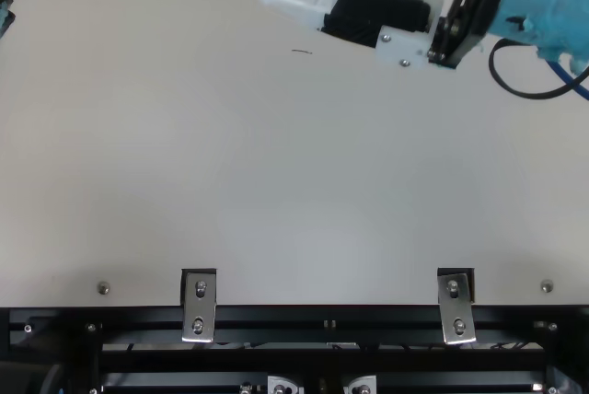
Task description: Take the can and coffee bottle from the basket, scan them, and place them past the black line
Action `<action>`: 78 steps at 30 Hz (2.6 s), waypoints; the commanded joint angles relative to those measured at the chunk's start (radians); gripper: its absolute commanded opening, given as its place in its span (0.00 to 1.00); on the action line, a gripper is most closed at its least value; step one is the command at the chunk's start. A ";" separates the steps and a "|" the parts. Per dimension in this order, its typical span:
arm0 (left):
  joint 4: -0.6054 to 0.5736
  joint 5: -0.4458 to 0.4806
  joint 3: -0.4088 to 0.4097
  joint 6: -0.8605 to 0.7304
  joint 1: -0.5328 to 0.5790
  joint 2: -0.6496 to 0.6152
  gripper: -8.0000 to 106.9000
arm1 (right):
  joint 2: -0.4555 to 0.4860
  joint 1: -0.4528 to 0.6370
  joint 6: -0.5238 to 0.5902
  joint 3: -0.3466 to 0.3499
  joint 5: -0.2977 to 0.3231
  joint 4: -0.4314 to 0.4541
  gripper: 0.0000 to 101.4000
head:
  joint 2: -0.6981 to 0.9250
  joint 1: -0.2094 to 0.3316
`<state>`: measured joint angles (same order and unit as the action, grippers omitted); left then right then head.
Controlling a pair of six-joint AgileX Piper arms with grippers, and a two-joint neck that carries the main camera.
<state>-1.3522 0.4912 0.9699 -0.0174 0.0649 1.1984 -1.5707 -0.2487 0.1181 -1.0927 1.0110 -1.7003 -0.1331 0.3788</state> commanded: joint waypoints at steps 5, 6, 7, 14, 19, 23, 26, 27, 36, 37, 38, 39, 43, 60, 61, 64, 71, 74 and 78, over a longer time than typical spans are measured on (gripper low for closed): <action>-0.004 0.012 -0.003 0.000 -0.007 0.000 0.16 | -0.012 0.001 0.005 -0.007 0.002 -0.013 1.00 | -0.001 0.008; -0.006 0.014 -0.003 -0.001 -0.008 0.001 0.16 | -0.012 0.002 0.005 -0.006 0.001 -0.012 1.00 | -0.001 0.008; -0.008 0.016 -0.004 -0.002 -0.009 0.001 0.16 | -0.012 0.002 0.005 -0.006 0.002 -0.009 1.00 | -0.001 0.008; -0.026 0.033 -0.006 -0.010 -0.011 0.006 0.16 | -0.012 0.002 0.005 -0.006 0.003 -0.011 0.37 | -0.001 0.008; -0.041 0.043 -0.007 -0.021 -0.012 0.010 0.16 | -0.012 0.002 0.006 -0.006 0.006 -0.022 0.00 | -0.001 0.008; -0.048 0.049 -0.008 -0.027 -0.010 0.014 0.16 | -0.012 0.002 0.009 -0.007 0.008 -0.037 0.00 | -0.001 0.008; -0.044 0.044 -0.008 -0.025 -0.011 0.017 0.16 | -0.012 0.002 0.009 -0.007 0.008 -0.037 0.00 | -0.001 0.008; -0.042 0.044 -0.008 -0.025 -0.009 0.017 0.16 | -0.012 0.002 0.009 -0.007 0.008 -0.035 0.00 | -0.001 0.008; -0.042 0.054 -0.008 -0.025 -0.009 0.017 0.85 | -0.012 0.002 0.009 -0.007 0.008 -0.029 0.00 | -0.001 0.008; -0.042 0.053 -0.008 -0.025 -0.009 0.017 0.85 | -0.012 0.002 0.009 -0.007 0.008 -0.028 0.00 | -0.001 0.008; -0.042 0.057 -0.008 -0.025 -0.009 0.017 0.85 | -0.012 0.002 0.009 -0.007 0.008 -0.025 0.00 | -0.001 0.008; -0.042 0.056 -0.008 -0.025 -0.009 0.017 0.85 | -0.012 0.002 0.009 -0.007 0.008 -0.025 0.00 | -0.001 0.008; -0.042 0.060 -0.008 -0.025 -0.009 0.017 0.85 | -0.012 0.002 0.009 -0.007 0.007 -0.024 0.00 | -0.001 0.008; 0.090 0.015 -0.019 0.030 -0.082 0.026 0.85 | -0.012 0.002 0.009 -0.007 0.007 -0.019 0.00 | -0.001 0.008; 0.105 0.009 -0.023 0.040 -0.092 0.027 0.85 | -0.012 0.002 0.009 -0.007 0.007 -0.019 0.00 | -0.001 0.008; 0.164 -0.022 -0.033 0.075 -0.124 0.025 0.85 | -0.012 0.002 0.009 -0.007 0.007 -0.018 0.00 | -0.001 0.008; 0.424 -0.131 -0.046 0.155 -0.201 0.014 0.85 | -0.012 0.002 0.009 -0.007 0.007 -0.017 0.00 | -0.001 0.008; 0.365 -0.130 -0.045 0.154 -0.200 0.014 0.85 | -0.011 0.003 0.007 -0.010 0.002 -0.010 0.00 | -0.001 0.008; 0.422 -0.127 -0.045 0.156 -0.200 0.014 0.85 | 0.004 0.004 -0.013 -0.022 -0.067 0.069 0.00 | -0.001 0.008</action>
<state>-0.9305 0.3638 0.9248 0.1389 -0.1350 1.2122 -1.5724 -0.2462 0.1146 -1.1092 0.9850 -1.6688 -0.1331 0.3839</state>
